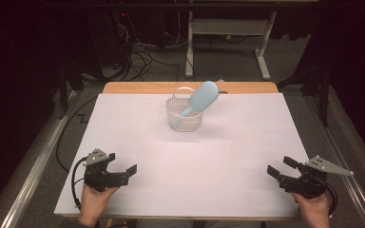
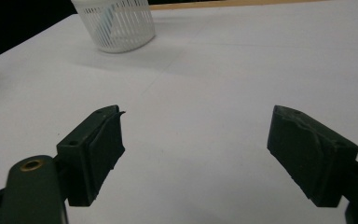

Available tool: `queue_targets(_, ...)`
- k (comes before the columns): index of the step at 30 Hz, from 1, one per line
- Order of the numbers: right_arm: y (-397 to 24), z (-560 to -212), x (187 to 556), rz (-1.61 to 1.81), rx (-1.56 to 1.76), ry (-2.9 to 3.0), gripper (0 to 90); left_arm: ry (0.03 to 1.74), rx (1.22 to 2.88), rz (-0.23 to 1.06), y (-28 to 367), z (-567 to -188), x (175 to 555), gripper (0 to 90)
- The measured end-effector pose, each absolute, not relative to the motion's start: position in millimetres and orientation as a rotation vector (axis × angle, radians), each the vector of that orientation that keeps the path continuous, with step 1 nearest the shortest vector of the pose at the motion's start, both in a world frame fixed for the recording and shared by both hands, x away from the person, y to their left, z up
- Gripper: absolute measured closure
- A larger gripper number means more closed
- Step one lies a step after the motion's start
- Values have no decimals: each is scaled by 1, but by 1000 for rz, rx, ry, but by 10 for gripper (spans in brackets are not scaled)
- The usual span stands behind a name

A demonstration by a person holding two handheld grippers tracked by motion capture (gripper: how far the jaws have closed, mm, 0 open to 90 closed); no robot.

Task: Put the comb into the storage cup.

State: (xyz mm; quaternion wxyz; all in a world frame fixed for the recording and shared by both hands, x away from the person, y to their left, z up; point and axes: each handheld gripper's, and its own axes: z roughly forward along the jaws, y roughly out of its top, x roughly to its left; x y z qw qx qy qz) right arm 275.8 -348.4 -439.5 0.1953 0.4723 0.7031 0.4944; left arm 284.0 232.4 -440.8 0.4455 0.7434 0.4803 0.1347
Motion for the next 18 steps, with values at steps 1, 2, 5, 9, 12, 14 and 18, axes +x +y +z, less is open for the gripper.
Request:
queue_targets(1,-349,-440,275,1384,1329,1969,186,1189,1842,334,232,-441,284,10)
queue_targets(2,-349,-441,275,1385,1327,1970,184,1189,1841,334,232,-441,284,10)
queue_targets(5,-350,-442,274,1386,1332,1971,184,1191,1840,340,233,-441,284,10)
queue_targets(9,-351,-444,273,1387,1329,1975,178,1191,1838,344,233,-440,283,10)
queue_targets(12,-352,-446,273,1391,1331,1969,177,1191,1837,344,233,-440,283,10)
queue_targets(14,-353,-447,273,1397,1337,1963,171,1191,1838,342,233,-440,283,10)
queue_targets(18,-354,-448,273,1385,1340,1957,171,1191,1837,341,233,-440,283,10)
